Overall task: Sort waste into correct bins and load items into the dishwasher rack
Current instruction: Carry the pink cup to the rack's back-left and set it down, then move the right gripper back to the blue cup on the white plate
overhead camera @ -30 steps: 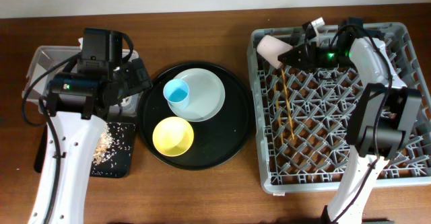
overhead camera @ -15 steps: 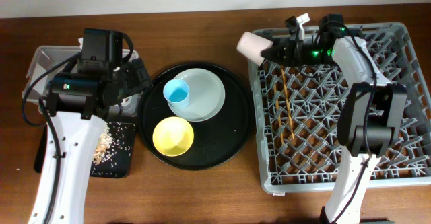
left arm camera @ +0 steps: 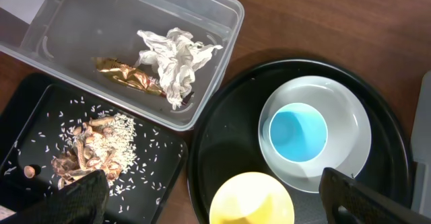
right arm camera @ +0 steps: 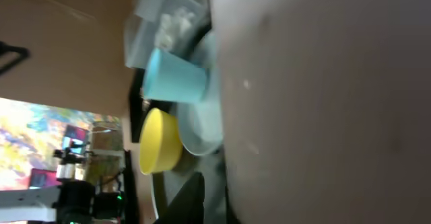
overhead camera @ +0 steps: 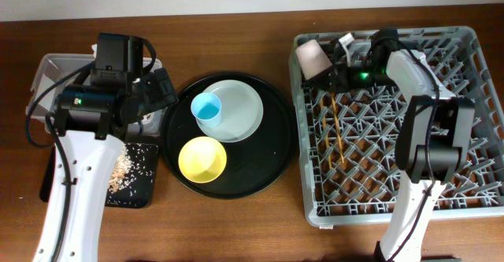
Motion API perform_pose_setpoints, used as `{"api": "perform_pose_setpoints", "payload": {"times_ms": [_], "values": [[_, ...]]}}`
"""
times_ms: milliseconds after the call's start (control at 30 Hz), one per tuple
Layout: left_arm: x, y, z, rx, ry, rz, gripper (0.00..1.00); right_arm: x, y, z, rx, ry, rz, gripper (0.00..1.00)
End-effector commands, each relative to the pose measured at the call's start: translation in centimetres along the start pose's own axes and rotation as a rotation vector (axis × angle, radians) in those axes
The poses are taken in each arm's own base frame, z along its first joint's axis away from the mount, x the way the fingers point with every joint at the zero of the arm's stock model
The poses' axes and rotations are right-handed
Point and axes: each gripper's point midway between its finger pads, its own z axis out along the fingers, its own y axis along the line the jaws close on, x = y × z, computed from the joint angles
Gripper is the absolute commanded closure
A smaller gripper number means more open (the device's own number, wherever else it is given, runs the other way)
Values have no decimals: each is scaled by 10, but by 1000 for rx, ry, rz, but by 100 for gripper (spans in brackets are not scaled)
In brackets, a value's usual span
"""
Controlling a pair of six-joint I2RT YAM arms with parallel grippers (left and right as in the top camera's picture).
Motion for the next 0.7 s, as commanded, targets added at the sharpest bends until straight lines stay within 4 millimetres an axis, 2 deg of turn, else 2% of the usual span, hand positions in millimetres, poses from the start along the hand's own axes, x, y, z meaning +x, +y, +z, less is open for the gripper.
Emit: {"api": "perform_pose_setpoints", "payload": {"times_ms": [0, 67, 167, 333, 367, 433, 533, 567, 633, 667], "values": [[-1, 1, 0, -4, -3, 7, 1, 15, -19, 2, 68, 53, 34, 83], [-1, 1, 0, -4, -3, 7, 1, 17, -18, -1, 67, 54, 56, 78], [-1, 1, 0, -3, -3, 7, 1, 15, -2, -20, 93, 50, 19, 65], [-1, 1, 0, -4, -3, 7, 1, 6, 37, -62, 333, 77, -72, 44], [-1, 1, 0, -3, -3, 7, 1, 5, 43, -69, 381, 76, -80, 44], [-1, 1, 0, -4, -3, 7, 1, -1, 69, -82, 470, 53, -114, 45], [-1, 1, 0, -4, -3, 7, 1, -2, 109, -73, 530, 60, -170, 49], [-1, 1, 0, -4, -3, 7, 1, 1, 125, -57, 539, 94, -217, 51], [-1, 1, 0, -4, -3, 7, 1, 10, 140, -27, 546, 159, -257, 54], [-1, 1, 0, -3, -3, 7, 1, 17, 146, -2, 555, 205, -256, 55]]}}
